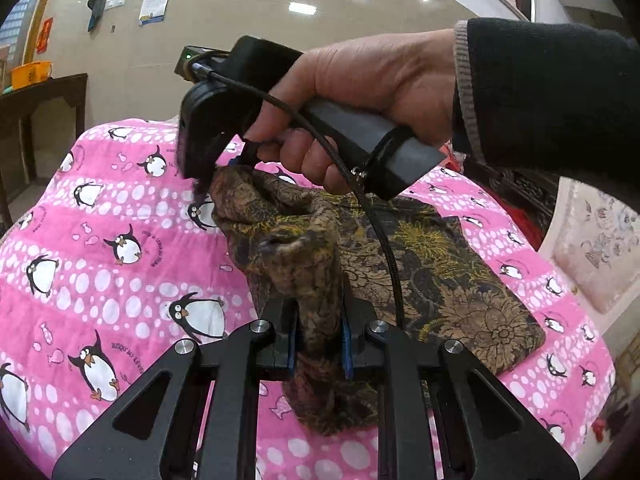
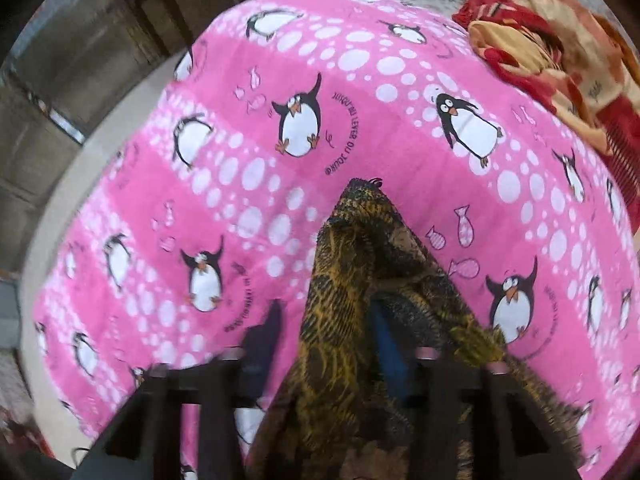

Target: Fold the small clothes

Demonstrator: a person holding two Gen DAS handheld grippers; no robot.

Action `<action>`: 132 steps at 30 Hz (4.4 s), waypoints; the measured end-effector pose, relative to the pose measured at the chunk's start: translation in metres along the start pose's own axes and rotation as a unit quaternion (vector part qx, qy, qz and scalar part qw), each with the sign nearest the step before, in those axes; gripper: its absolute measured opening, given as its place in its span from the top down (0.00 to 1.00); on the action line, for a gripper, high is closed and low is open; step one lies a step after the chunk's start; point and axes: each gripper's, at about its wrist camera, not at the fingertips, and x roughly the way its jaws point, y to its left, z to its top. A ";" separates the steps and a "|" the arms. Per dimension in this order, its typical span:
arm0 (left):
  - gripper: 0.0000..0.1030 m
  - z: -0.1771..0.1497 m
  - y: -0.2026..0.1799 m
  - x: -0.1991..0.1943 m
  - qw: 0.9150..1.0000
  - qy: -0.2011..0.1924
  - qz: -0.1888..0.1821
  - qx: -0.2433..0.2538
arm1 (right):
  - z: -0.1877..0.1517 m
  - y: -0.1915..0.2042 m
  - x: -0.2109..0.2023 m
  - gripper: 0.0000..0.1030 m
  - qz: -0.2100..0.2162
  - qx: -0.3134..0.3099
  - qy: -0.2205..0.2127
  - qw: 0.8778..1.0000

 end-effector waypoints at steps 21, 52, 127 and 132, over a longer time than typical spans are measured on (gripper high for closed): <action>0.86 -0.005 -0.199 0.046 0.980 0.055 -0.155 0.115 | -0.194 -0.206 -0.105 0.91 -0.026 0.127 -0.040 0.991; 0.88 -0.033 -0.106 0.072 0.976 0.203 -0.077 0.002 | -0.433 -0.120 -0.079 0.76 -0.061 0.225 -0.213 0.949; 0.89 0.032 -0.021 0.169 0.956 0.194 -0.169 -0.139 | -0.386 -0.247 -0.035 0.72 0.175 0.328 -0.275 0.886; 0.89 0.054 -0.018 0.140 0.963 0.177 -0.168 -0.113 | -0.380 -0.242 -0.041 0.76 0.203 0.407 -0.254 0.854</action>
